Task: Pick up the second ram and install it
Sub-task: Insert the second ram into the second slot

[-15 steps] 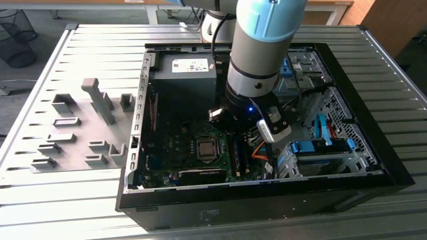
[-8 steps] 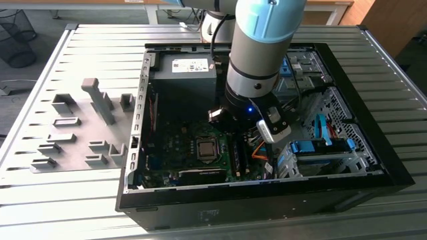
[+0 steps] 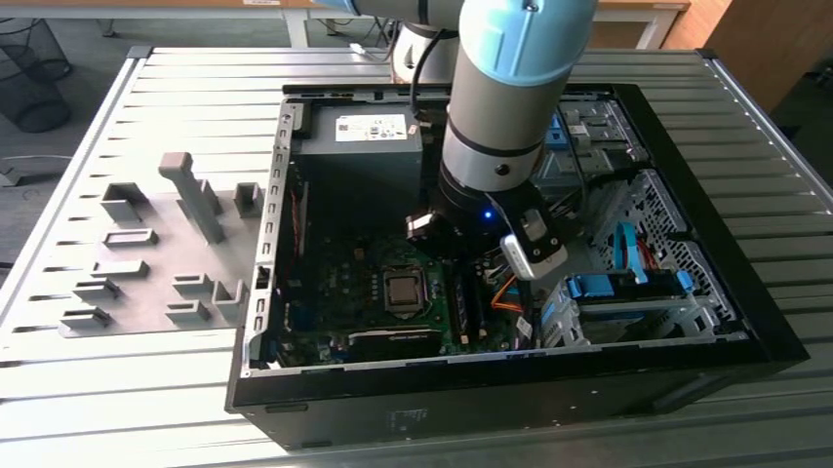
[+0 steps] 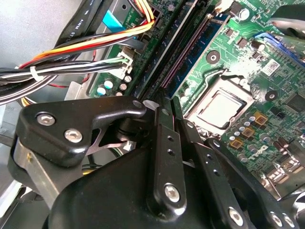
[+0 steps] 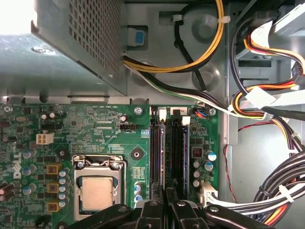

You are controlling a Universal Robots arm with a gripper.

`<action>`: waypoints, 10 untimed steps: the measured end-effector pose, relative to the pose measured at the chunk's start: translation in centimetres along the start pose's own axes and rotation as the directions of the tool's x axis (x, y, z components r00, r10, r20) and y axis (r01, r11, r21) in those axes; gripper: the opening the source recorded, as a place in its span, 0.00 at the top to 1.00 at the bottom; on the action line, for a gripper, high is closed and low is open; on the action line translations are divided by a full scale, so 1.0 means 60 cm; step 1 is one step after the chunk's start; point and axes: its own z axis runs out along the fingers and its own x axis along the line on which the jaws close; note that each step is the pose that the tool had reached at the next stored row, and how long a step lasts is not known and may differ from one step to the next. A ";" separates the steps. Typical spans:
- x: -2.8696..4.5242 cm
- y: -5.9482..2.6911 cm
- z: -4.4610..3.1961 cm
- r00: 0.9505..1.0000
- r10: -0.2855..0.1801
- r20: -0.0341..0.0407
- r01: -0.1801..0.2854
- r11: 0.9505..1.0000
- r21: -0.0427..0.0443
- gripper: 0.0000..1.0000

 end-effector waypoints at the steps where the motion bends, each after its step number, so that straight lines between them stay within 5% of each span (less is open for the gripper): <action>1: 0.000 0.000 0.000 1.000 0.000 0.000 0.000 1.000 0.000 0.86; 10: 0.000 0.000 0.001 1.000 0.000 0.000 0.000 1.000 0.000 0.85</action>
